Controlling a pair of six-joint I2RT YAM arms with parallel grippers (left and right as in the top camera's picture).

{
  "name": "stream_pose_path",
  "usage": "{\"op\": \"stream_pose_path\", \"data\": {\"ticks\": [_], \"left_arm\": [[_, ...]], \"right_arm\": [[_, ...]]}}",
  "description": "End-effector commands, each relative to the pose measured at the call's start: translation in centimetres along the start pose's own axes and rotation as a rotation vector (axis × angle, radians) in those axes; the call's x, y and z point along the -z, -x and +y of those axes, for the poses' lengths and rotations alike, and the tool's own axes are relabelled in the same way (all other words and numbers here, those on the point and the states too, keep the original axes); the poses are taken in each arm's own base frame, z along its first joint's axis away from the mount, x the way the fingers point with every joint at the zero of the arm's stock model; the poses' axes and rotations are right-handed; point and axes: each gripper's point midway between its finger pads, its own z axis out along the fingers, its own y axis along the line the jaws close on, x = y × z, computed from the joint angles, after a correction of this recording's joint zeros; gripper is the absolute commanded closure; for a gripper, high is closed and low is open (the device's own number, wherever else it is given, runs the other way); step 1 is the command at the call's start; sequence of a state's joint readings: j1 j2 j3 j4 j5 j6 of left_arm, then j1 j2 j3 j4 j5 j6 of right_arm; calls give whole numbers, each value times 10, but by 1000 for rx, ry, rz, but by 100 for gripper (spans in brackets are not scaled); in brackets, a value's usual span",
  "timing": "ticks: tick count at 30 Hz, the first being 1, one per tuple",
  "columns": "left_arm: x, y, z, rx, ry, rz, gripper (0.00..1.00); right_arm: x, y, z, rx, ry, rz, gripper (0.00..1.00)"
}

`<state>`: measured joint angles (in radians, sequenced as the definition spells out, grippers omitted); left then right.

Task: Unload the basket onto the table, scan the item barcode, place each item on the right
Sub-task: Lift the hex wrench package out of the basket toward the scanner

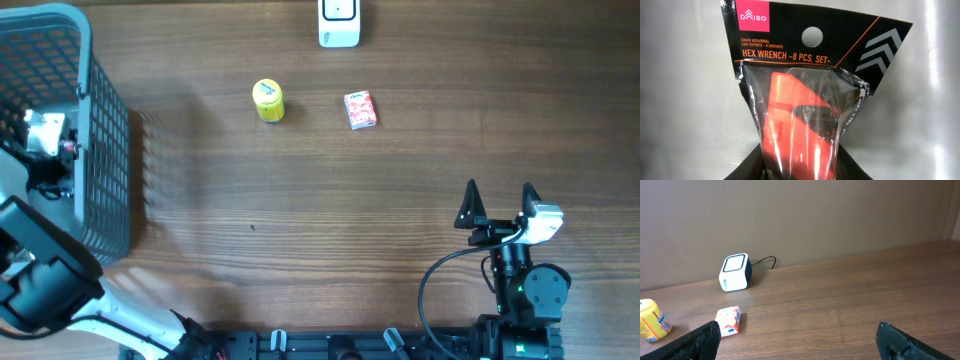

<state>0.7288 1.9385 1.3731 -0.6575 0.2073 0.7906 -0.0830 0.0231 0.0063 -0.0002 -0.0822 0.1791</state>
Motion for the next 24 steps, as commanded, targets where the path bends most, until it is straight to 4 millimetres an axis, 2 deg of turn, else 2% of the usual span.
{"op": "stream_pose_path", "data": {"ticks": [1, 5, 10, 13, 16, 19, 21, 24], "left_arm": [[32, 29, -4, -7, 50, -93, 72], [52, 47, -6, -35, 84, -148, 72], [89, 69, -1, -16, 154, -252, 73], [119, 82, 1, -30, 207, -324, 73], [157, 96, 3, -30, 268, -415, 67], [197, 110, 3, -7, 324, -522, 67], [223, 117, 0, 2, 343, -593, 71], [254, 125, -13, -15, 335, -685, 71]], "right_arm": [[0, 0, 1, -7, 5, 1, 0], [0, 0, 1, -7, 5, 1, 0], [0, 0, 1, -7, 5, 1, 0], [0, 0, 1, -7, 5, 1, 0], [0, 0, 1, -7, 5, 1, 0], [0, 0, 1, -7, 5, 1, 0], [0, 0, 1, -6, 5, 1, 0], [0, 0, 1, -7, 5, 1, 0]]}}
